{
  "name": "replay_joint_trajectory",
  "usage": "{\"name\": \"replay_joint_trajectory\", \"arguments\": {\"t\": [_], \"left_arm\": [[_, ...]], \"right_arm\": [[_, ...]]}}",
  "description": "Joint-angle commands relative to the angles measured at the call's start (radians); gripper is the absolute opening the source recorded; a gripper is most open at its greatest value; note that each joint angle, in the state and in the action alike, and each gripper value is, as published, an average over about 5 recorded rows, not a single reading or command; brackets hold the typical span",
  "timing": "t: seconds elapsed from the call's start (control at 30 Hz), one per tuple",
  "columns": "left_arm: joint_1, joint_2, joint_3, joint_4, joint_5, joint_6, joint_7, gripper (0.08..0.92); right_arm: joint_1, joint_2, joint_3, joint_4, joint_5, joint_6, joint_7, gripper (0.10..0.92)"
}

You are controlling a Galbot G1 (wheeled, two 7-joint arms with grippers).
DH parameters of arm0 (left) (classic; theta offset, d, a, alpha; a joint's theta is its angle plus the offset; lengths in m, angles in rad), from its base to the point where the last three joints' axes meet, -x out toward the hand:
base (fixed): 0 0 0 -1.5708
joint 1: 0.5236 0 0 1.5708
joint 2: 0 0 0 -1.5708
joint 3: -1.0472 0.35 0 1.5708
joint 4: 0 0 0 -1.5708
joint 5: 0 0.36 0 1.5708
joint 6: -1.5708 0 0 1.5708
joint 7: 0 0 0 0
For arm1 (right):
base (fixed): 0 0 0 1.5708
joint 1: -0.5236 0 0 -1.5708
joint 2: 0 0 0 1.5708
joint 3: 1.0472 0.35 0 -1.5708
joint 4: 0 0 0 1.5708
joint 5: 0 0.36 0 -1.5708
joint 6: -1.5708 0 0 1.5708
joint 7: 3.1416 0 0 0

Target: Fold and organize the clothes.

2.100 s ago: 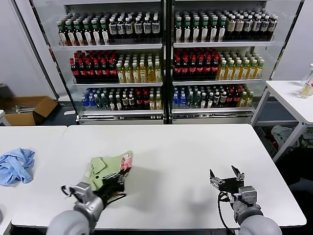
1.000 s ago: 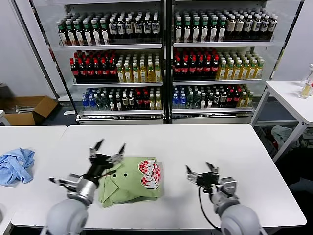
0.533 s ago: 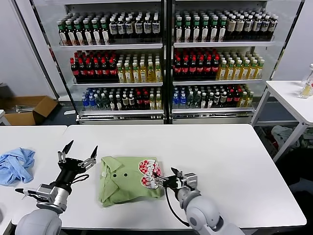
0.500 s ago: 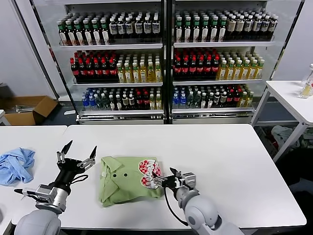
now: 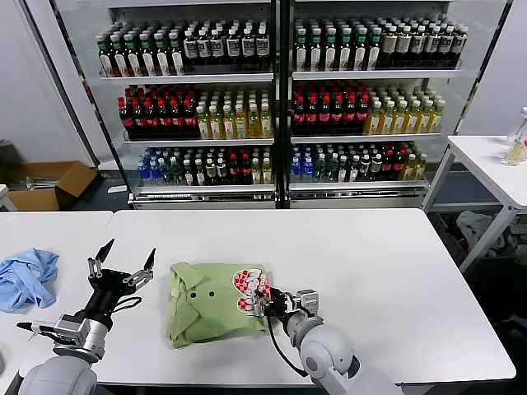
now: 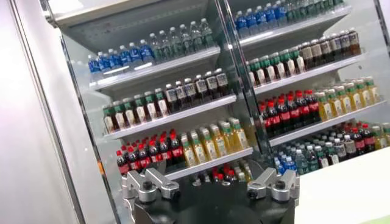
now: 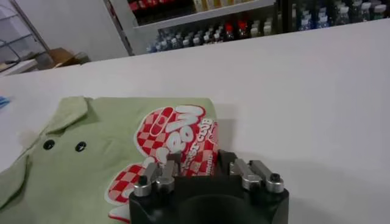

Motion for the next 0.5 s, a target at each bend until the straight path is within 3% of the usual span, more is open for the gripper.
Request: {"name": "replay_joint_trajectory", "arguments": {"t": [0.03,0.33,0.5], "left_arm": [[0.007,0.004,-0.010,0.006,0.006,-0.009,-0.001,0.822],[-0.003,0.003,-0.005,0.023,0.013,-0.009,-0.001,0.823],[-0.021,0.002,0.004,0.053,0.037,-0.042,0.000,0.823]], "right_arm": [[0.002,0.013,-0.009,-0.024,0.019,0.003,-0.007,0.403],[-0.027,-0.011,0.048,0.077,0.001,0.021,-0.040,0.146],[-0.062,-0.109,0.144,0.206,-0.043,0.002,-0.065,0.106]]}}
